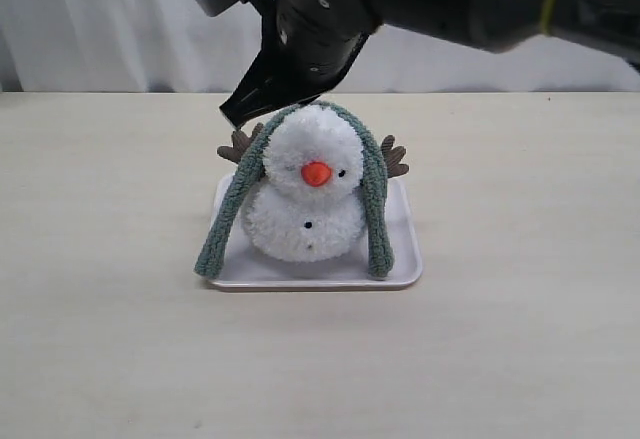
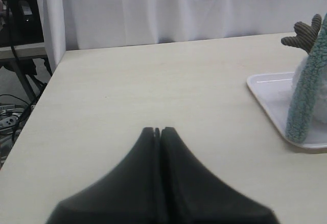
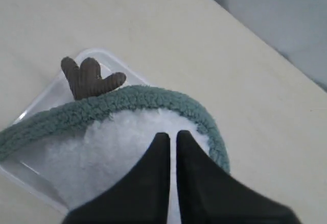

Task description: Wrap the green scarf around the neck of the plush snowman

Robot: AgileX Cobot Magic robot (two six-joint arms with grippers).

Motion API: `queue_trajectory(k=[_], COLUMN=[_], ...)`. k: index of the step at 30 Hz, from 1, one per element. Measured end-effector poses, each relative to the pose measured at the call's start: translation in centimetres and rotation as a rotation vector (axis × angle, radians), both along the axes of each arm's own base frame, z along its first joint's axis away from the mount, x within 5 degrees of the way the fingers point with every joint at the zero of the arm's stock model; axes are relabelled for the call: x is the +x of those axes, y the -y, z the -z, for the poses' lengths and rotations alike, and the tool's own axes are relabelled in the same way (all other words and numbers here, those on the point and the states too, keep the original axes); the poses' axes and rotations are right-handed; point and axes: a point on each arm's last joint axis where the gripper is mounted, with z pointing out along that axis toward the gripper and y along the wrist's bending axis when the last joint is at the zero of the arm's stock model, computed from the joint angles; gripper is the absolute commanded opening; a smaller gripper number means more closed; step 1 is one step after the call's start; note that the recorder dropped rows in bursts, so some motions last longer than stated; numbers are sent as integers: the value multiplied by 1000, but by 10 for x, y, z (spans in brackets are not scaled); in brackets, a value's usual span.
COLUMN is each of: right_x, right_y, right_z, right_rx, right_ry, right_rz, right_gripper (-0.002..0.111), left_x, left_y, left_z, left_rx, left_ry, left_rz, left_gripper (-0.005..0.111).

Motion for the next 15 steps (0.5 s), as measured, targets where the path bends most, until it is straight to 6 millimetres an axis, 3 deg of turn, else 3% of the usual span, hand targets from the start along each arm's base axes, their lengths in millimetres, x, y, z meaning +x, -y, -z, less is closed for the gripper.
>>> queue_trajectory(k=[4, 9, 15], right_x=[11, 23, 45], right_y=[-19, -36, -33], right_z=[10, 11, 25], right_rx=[-5, 23, 17], right_ry=[-122, -150, -185], right_rz=[-6, -15, 38], right_gripper=[4, 4, 4], left_x=[0, 0, 0], left_y=[0, 0, 0], left_z=[0, 0, 0], left_rx=[0, 0, 0], left_ry=[0, 0, 0], left_rz=[0, 0, 0], left_gripper=[0, 0, 0])
